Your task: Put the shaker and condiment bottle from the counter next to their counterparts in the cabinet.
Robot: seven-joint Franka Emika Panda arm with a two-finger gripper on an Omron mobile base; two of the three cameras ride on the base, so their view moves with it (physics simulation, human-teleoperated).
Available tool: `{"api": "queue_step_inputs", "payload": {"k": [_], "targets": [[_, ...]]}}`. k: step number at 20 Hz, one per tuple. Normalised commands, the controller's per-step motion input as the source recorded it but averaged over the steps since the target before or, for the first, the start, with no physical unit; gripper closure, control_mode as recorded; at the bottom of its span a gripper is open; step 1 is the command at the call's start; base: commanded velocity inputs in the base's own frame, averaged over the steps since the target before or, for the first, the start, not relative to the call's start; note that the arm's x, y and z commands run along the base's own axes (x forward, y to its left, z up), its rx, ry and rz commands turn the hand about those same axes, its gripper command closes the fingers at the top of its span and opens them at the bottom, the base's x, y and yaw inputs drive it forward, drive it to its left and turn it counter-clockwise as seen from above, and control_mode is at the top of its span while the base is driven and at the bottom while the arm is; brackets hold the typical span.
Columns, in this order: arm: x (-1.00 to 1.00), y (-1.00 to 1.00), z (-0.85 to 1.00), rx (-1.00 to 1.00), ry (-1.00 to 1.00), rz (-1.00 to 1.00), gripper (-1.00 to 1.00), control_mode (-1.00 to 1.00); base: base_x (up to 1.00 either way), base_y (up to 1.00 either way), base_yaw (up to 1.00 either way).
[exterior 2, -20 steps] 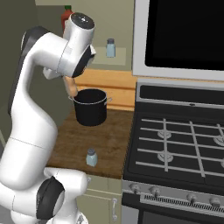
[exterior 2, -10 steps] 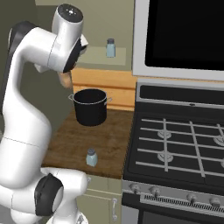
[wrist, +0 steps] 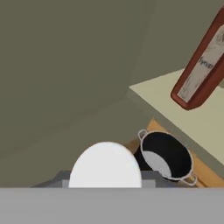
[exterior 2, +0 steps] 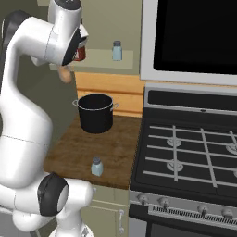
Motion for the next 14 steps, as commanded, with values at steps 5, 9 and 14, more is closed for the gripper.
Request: {"api": "queue_step_inputs", "payload": {"k": [5,9,14], "targets": [[0.45,0.10,0.05,0.00,-0.08,0.00,1.00,-1.00,0.00,0.00,0.00],[0.52,0.07,0.00,0.00,-0.24,0.00,1.00,-1.00,0.00,0.00,0.00],[0.38,0.02,0.00,0.03,-0.23,0.00,1.00,-1.00,0.00,0.00,0.00]]}}
